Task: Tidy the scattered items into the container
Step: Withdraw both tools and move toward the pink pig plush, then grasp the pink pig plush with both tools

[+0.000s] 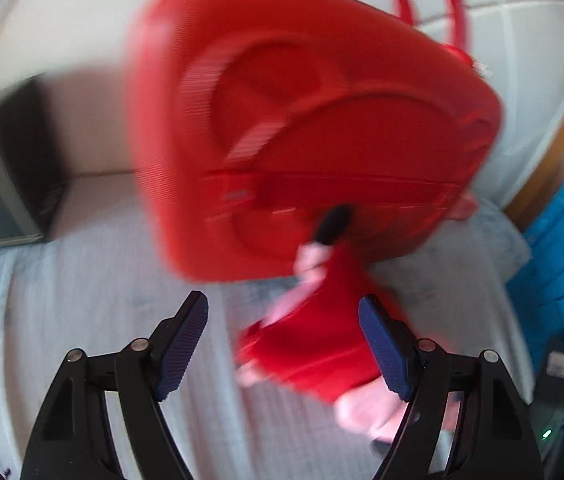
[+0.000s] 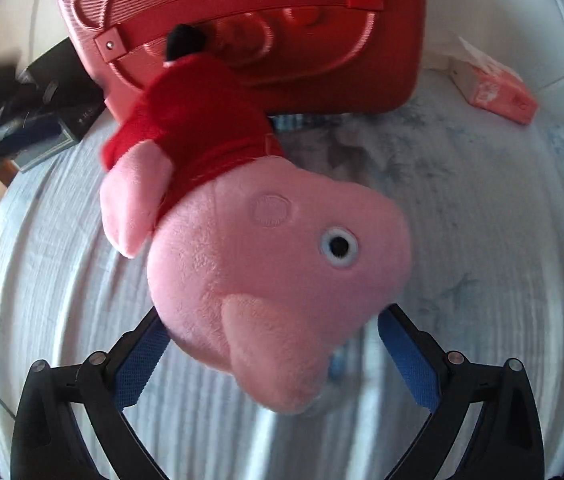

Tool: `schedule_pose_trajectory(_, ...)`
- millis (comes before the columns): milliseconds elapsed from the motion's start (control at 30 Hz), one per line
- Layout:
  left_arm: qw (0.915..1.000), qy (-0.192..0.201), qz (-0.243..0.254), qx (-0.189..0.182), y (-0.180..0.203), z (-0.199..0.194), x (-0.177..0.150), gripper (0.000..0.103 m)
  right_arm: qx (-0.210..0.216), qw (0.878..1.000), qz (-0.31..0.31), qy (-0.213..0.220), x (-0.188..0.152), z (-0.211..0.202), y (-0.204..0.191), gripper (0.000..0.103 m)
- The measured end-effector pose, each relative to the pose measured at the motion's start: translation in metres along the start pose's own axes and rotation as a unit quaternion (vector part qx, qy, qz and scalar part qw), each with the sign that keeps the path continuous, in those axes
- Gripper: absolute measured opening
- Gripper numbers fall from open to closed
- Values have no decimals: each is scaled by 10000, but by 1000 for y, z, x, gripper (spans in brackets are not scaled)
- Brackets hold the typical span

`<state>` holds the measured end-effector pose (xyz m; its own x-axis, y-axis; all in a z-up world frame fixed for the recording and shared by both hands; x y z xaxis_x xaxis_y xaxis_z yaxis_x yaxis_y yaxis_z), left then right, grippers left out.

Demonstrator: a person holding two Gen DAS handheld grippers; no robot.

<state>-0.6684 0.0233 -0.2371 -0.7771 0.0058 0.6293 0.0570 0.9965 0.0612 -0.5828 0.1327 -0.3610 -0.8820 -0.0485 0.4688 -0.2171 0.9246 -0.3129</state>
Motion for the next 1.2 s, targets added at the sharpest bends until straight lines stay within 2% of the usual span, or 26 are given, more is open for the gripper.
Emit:
schedule_pose_trajectory(33, 9998, -88, 158, -21, 10, 7, -2, 77, -9, 10000, 69, 11, -4, -2, 8, 103)
schedule_pose_trajectory(67, 9988, -269, 395, 115, 21, 18, -8, 78, -61, 9999, 115, 7, -7, -4, 15, 103)
schedule_pose_trajectory(133, 9972, -319, 586, 324, 26, 24, -19, 78, -174, 9996, 198, 32, -11, -9, 28, 103)
schedule_pose_trajectory(200, 9978, -254, 515, 344, 21, 13, -30, 78, -291, 9991, 304, 97, -16, -19, 41, 103)
schedule_pose_trajectory(333, 9979, -413, 381, 337, 1, -12, -72, 78, -726, 9954, 580, 221, -34, -41, 70, 103)
schedule_pose_trajectory(500, 9952, -675, 545, 463, -6, -21, -115, 77, -215, 9892, 1337, 558, -48, -72, 87, 103)
schedule_pose_trajectory(567, 9929, -817, 672, 550, -8, -10, -127, 77, -42, 9888, 1331, 676, -49, -83, 80, 103)
schedule_pose_trajectory(667, 9924, -915, 602, 558, -12, -6, -135, 77, 319, 9907, 1051, 805, -36, -92, 54, 103)
schedule_pose_trajectory(800, 9956, -695, 444, 436, -12, -27, -118, 77, 334, 9921, 704, 985, -7, -89, 37, 103)
schedule_pose_trajectory(933, 9988, -153, 295, 363, -3, -42, -63, 77, 195, 9893, 780, 1220, 22, -87, 34, 103)
schedule_pose_trajectory(1000, 9984, 12, 240, 513, 5, -32, -31, 77, 107, 9883, 873, 1245, 34, -83, 39, 103)
schedule_pose_trajectory(1067, 9976, -83, 178, 666, 13, -10, -10, 77, -194, 9882, 925, 1204, 51, -75, 47, 103)
schedule_pose_trajectory(1100, 9963, -275, 162, 803, 17, 6, -7, 77, -367, 9881, 947, 1159, 59, -70, 53, 103)
schedule_pose_trajectory(1200, 9903, -935, 323, 971, 20, 41, -23, 78, -658, 9869, 1090, 986, 72, -47, 72, 103)
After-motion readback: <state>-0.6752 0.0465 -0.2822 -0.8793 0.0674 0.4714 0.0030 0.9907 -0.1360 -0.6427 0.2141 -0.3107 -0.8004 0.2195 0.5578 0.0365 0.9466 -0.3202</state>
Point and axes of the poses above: each gripper's, at about its wrist camera, not at the fingertips, and z roughly the way its jaws point, y to its right, x to its top, the point moved 8 cm from there along z, roughly the way its jaws point, and after that the axes turned 12 degrees about x, right-handed, at the moved point
